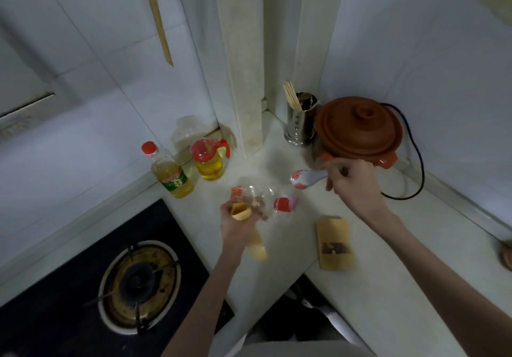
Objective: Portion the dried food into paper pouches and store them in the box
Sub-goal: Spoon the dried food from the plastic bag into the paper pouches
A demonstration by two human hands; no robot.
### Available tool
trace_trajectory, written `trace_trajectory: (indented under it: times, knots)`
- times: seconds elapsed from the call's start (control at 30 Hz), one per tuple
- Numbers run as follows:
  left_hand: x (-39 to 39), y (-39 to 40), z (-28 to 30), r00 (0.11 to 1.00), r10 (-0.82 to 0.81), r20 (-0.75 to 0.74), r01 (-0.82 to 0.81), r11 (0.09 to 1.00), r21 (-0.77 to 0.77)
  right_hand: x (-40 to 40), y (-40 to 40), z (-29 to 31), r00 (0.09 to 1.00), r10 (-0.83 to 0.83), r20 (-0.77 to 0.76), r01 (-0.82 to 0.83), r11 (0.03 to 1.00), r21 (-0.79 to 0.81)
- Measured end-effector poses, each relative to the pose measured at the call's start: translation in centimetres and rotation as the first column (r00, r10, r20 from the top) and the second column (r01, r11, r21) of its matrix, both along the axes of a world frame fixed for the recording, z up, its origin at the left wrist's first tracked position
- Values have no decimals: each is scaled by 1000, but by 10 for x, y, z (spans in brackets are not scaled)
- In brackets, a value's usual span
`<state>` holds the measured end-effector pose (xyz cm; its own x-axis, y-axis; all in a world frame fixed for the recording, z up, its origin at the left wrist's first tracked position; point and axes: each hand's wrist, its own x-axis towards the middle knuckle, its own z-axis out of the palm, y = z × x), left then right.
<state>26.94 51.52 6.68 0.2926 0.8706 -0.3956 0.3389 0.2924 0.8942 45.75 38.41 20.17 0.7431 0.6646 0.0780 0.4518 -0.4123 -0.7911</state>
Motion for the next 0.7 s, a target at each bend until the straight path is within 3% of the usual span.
trace_trajectory:
  times: [0.17, 0.3, 0.53, 0.7]
  knots:
    - [-9, 34, -33, 963, -73, -259, 62, 997, -50, 23, -11, -93, 986, -112, -126, 79, 967, -243]
    - [-1, 59, -51, 952, -108, -288, 36, 969, -243, 25, -2, -145, 983, -129, -129, 83, 945, -318]
    - [0, 85, -92, 936, -136, -326, 60, 971, -233, 27, 41, -189, 997, -42, -63, 16, 930, -366]
    - [8, 92, -99, 943, -186, -277, 105, 953, -285, 18, 68, -202, 978, 129, -163, -179, 921, -347]
